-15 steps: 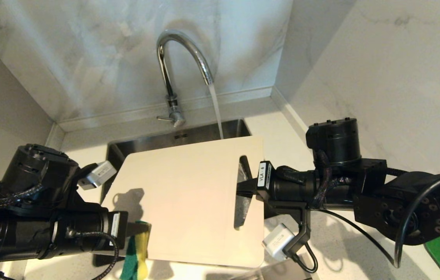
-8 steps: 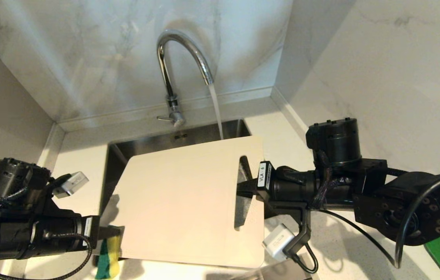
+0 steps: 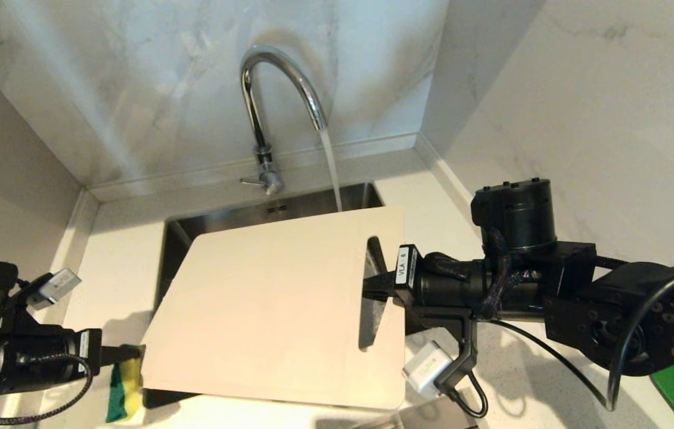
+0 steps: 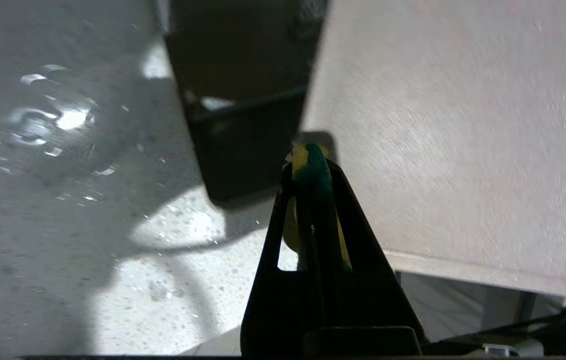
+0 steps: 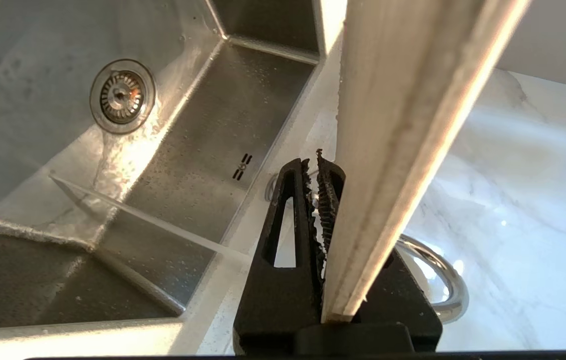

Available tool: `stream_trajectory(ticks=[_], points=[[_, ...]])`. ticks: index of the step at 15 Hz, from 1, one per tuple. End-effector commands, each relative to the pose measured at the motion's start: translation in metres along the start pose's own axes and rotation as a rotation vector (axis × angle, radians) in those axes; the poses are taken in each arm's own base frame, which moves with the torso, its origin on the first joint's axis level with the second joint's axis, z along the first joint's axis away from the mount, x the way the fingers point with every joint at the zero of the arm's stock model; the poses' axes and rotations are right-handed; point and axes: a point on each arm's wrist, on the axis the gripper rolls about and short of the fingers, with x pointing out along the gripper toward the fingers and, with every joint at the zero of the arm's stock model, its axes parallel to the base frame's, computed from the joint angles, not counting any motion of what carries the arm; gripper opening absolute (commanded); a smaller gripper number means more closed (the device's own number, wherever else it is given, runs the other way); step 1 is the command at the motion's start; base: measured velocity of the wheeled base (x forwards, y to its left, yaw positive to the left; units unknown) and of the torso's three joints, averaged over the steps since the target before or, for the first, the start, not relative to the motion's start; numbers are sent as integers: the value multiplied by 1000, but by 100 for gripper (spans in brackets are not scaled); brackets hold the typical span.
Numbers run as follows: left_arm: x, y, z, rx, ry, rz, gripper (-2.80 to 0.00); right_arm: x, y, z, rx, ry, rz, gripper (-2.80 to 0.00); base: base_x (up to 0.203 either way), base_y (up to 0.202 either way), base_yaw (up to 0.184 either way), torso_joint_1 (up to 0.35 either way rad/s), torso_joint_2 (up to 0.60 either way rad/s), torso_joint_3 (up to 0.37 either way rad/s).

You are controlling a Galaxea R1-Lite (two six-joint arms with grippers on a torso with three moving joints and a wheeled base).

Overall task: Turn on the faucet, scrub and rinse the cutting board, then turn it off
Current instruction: Scrub the cutting board underwater

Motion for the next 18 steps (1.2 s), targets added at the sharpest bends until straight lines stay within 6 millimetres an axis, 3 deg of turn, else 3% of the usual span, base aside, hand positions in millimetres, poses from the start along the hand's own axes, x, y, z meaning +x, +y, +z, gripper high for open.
stream_trajectory(ticks=[1,7,11,13,15,18], points=[[-12,10,10,-37,-58,-4,-280,-1,-1,0,-17,0,-4,-280,0,0,0,0,0,0],[-19,9,21,-43,-105,-32,-280,-1,1,1,-12,-3,2,-280,0,0,0,0,0,0],[-37,-32,53,-115,-164,-168,-280,-1,1,1,-13,-1,2,-280,0,0,0,0,0,0],[-42,-57,53,-120,-114,-233,-280,0,0,1,-13,-1,0,-280,0,0,0,0,0,0],[-36,-71,54,-121,-77,-262,-280,-1,0,1,-12,0,1,-280,0,0,0,0,0,0],[-13,-70,57,-134,-28,-228,-280,-2,-1,1,-14,1,-2,-280,0,0,0,0,0,0]])
